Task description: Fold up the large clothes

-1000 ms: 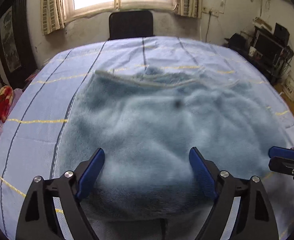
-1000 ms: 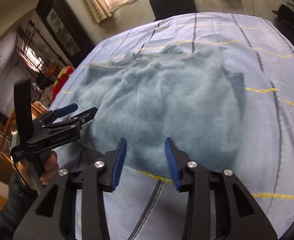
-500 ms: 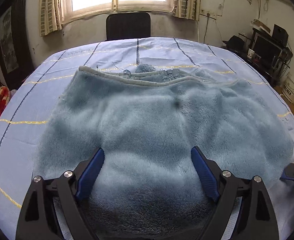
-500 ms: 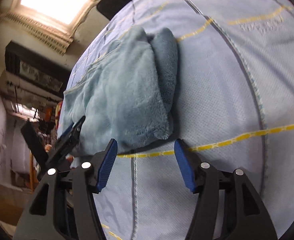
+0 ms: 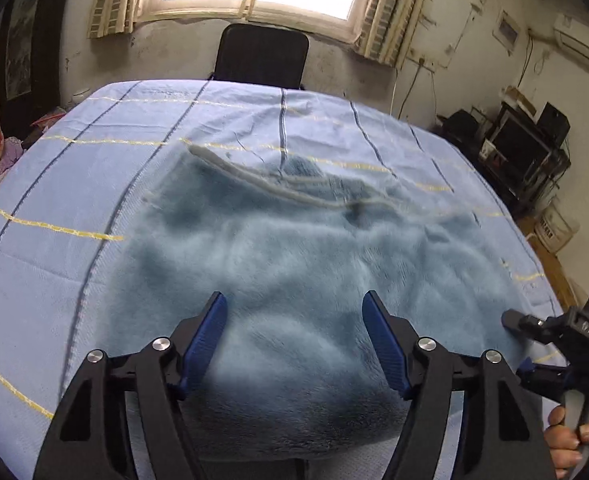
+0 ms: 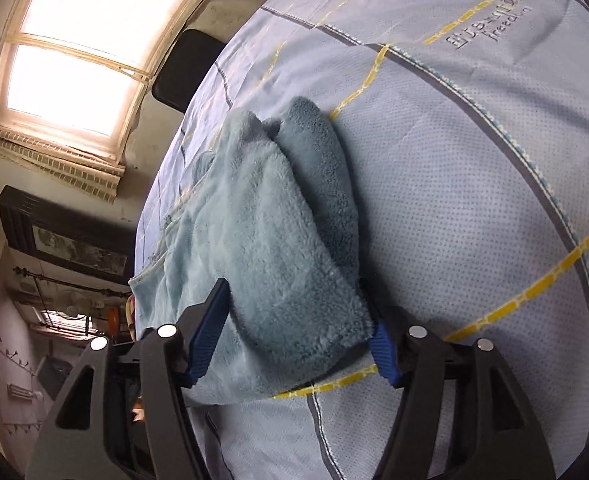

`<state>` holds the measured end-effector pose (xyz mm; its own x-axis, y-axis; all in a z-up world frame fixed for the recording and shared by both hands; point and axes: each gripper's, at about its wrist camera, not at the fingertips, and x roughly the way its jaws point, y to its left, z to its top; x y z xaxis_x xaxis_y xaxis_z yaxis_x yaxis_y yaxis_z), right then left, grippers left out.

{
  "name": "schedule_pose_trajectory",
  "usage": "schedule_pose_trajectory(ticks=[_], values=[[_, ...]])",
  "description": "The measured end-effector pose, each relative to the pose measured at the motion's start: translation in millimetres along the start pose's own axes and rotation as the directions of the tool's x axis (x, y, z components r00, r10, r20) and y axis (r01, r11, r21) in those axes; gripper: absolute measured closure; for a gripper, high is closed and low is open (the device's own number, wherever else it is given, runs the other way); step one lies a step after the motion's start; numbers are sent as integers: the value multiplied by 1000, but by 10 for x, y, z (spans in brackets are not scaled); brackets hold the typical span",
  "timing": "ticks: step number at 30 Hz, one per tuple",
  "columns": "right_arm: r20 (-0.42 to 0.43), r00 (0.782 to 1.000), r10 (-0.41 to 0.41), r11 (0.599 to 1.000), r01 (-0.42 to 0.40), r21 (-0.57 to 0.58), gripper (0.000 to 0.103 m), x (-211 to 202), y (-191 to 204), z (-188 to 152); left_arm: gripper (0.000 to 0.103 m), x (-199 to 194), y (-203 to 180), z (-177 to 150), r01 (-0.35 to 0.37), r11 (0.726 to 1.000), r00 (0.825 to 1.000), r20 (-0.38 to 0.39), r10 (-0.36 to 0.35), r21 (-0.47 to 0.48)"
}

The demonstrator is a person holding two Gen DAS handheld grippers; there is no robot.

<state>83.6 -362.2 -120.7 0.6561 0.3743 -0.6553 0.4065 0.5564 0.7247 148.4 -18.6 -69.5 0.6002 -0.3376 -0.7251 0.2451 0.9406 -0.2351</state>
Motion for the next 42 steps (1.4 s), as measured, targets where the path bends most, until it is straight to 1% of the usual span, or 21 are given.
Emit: schedule_pose_trajectory(ticks=[1,3,4,6,7,9,10,13,15,17,19,21,23,26,29,32,35,38,40,41,42], values=[[5,1000,-13,1000,13,-13,41,5,24,-11,32,3,19,6,-4,1000,1000,-1,4,0],[12,999,-34,999,34,-38,42,20,64,-28,33,99,34,-25,-5,1000,999,-33,5,-4],[15,999,-44,998,45,-51,42,32,89,-39,33,146,8,-52,-25,1000,999,-41,25,12],[22,998,-60,995,62,-73,44,41,123,-56,29,227,-125,-125,-111,989,993,-27,114,102],[25,998,-65,995,67,-78,45,54,132,-40,27,265,-205,-167,-155,977,987,-12,159,147],[29,997,-76,993,78,-90,49,26,125,-32,25,294,-270,-211,-203,963,979,9,204,176],[34,996,-83,991,86,-99,52,26,147,-34,25,294,-262,-208,-203,964,979,7,205,172],[64,992,-110,980,119,-158,61,28,277,-48,26,261,-177,-178,-162,976,986,-9,165,143],[96,987,-130,965,148,-217,64,20,377,-75,26,215,-109,-135,-109,987,993,-26,113,115],[137,980,-144,945,177,-274,66,3,516,-113,26,139,-1,-72,-33,997,998,-46,37,73],[165,975,-149,928,195,-317,67,-2,642,-137,26,39,165,9,44,999,998,-53,-43,6],[193,970,-151,910,213,-355,68,-15,763,-165,26,-60,314,82,52,998,998,-34,-53,-38],[219,965,-147,890,226,-397,69,-29,910,-211,26,-151,454,161,29,997,1000,-9,-30,-67],[261,956,-134,849,246,-467,70,-28,1174,-310,26,-290,739,260,65,986,998,11,-64,-154],[287,952,-109,803,254,-539,71,14,1463,-448,26,-425,967,312,86,974,996,31,-82,-209],[305,949,-82,742,262,-617,71,102,1773,-662,26,-504,1112,349,116,963,993,42,-109,-244],[311,949,-43,663,260,-702,72,224,2075,-950,26,-539,1232,360,173,947,985,41,-168,-272],[303,953,-5,552,255,-794,72,360,2303,-1316,26,-534,1277,348,244,925,969,36,-245,-293],[288,958,-1,463,255,-849,72,486,2401,-1556,26,-516,1281,350,288,910,956,35,-291,-298],[274,962,-5,414,252,-875,72,560,2428,-1687,26,-505,1274,345,325,896,943,37,-330,-304],[260,965,-13,377,246,-893,72,628,2439,-1790,25,-487,1269,340,348,885,934,37,-355,-310]])
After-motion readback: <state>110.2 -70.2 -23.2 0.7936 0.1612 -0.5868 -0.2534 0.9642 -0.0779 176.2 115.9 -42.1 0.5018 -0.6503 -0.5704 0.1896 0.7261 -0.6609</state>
